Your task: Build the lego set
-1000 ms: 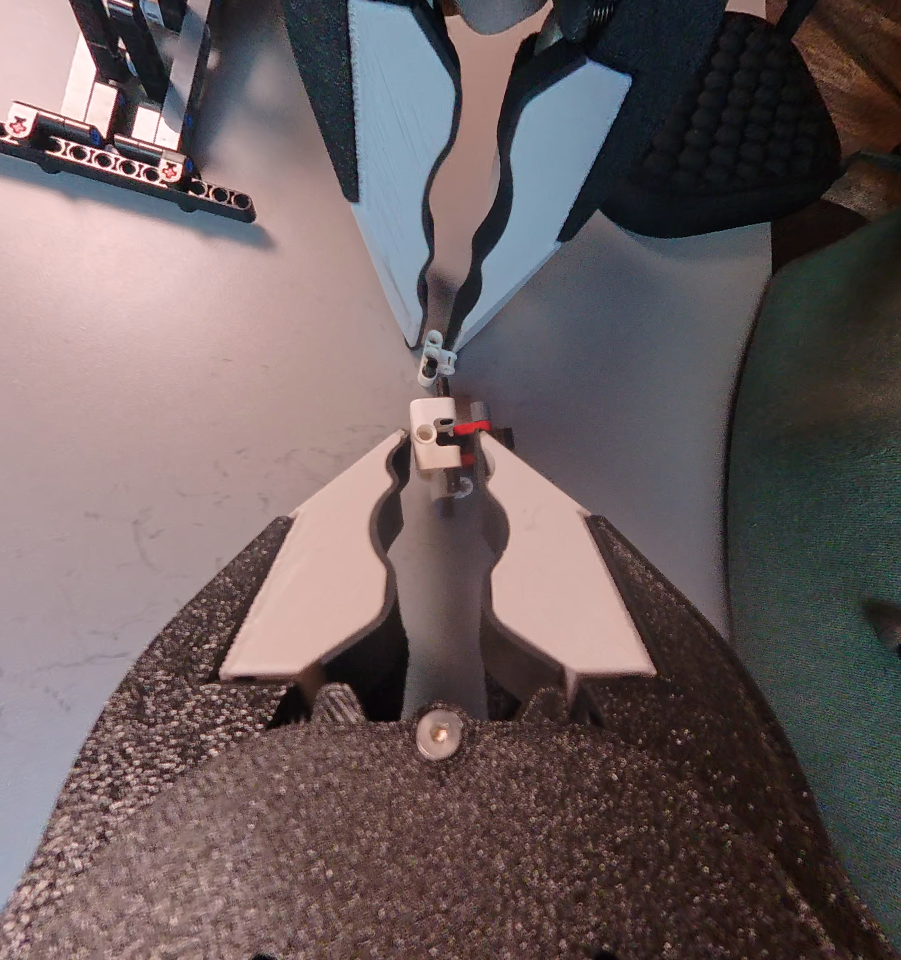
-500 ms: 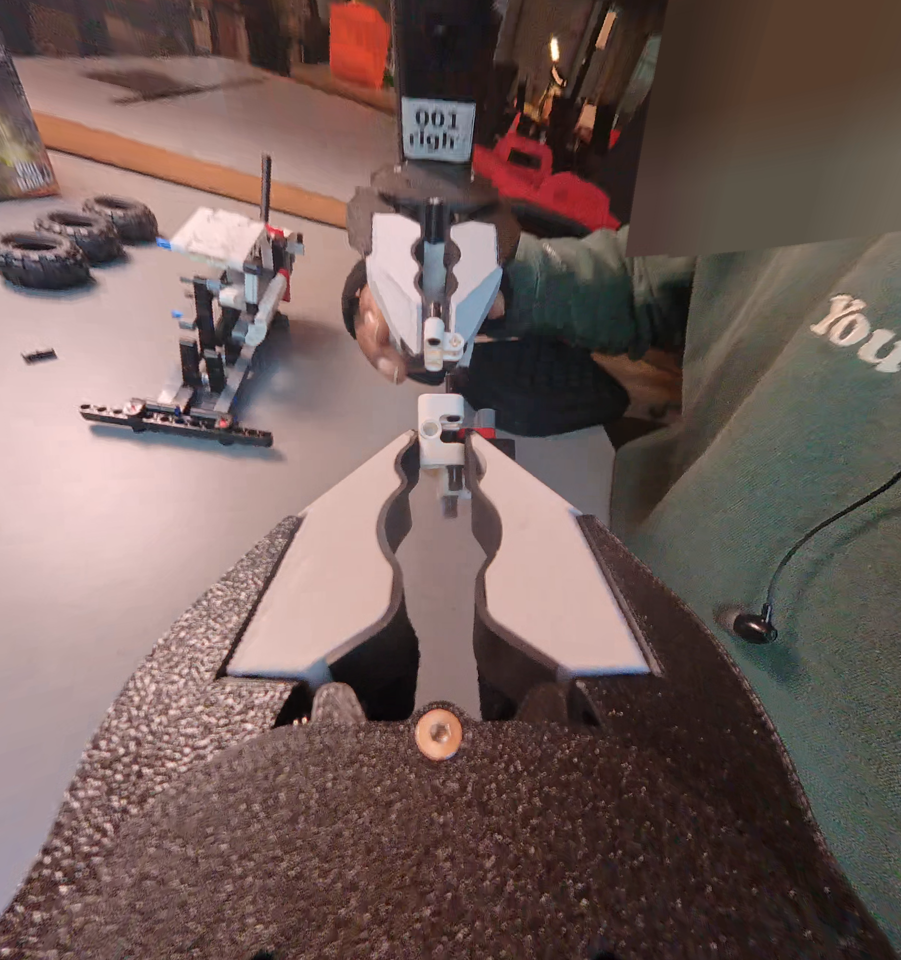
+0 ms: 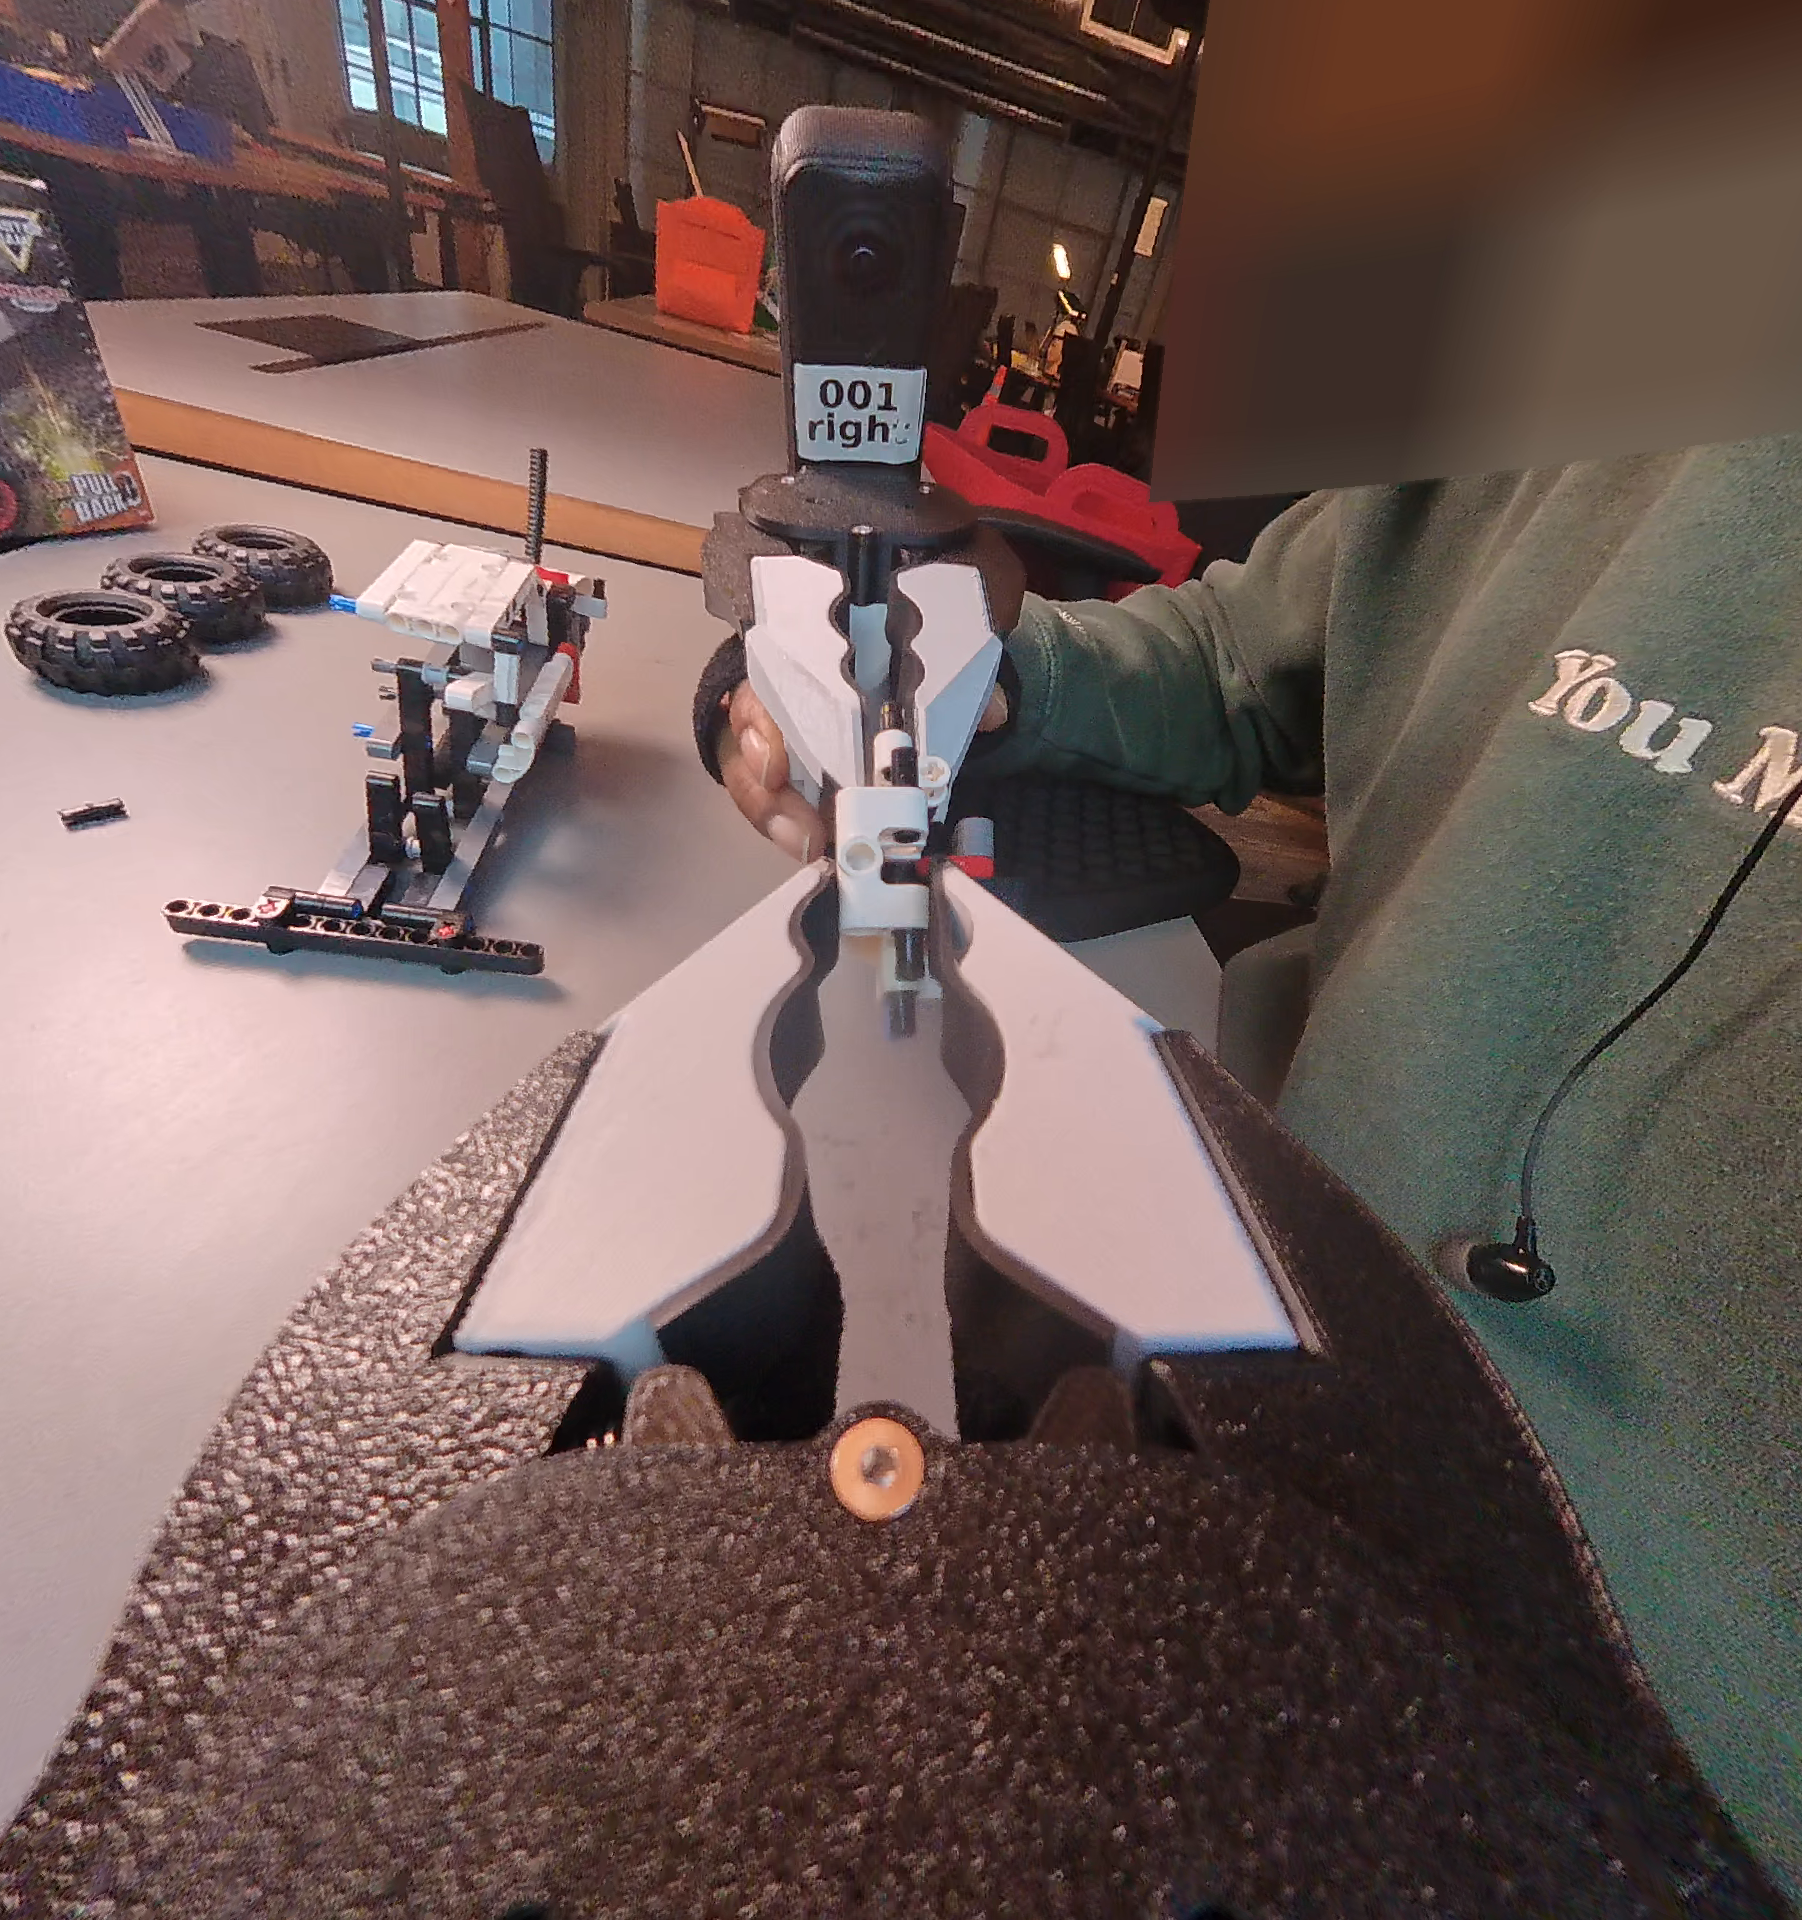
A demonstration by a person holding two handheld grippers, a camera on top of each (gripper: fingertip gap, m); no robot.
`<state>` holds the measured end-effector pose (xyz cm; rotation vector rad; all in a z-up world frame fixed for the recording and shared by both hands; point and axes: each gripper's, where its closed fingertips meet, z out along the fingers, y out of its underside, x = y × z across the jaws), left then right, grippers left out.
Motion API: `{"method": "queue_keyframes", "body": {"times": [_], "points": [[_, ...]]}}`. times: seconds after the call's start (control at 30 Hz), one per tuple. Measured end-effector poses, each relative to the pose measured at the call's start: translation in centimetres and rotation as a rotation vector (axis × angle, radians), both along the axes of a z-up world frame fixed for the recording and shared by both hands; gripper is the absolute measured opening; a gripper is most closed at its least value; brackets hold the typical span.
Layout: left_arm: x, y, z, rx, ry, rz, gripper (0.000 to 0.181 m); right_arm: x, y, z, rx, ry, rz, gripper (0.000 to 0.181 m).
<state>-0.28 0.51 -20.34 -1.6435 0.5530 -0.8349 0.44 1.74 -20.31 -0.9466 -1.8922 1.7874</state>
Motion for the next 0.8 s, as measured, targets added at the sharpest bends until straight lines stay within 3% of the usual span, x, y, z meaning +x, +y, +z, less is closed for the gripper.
{"method": "queue_keyframes", "body": {"times": [0.33, 0.53, 0.8], "points": [[0.3, 1.8, -7.4, -0.205, 0.402, 0.043, 0.016, -0.6, 3.5, -3.3, 0.178, -0.094, -0.135, 0.007], [1.2, 4.9, -7.8, -0.17, 0.451, 0.075, 0.016, -1.0, 5.3, -4.0, 0.197, -0.131, -0.213, 0.007], [-0.2, 1.4, -9.4, -0.262, 0.541, 0.001, 0.019, -0.5, 5.6, -4.5, 0.208, -0.141, -0.219, 0.007]]}}
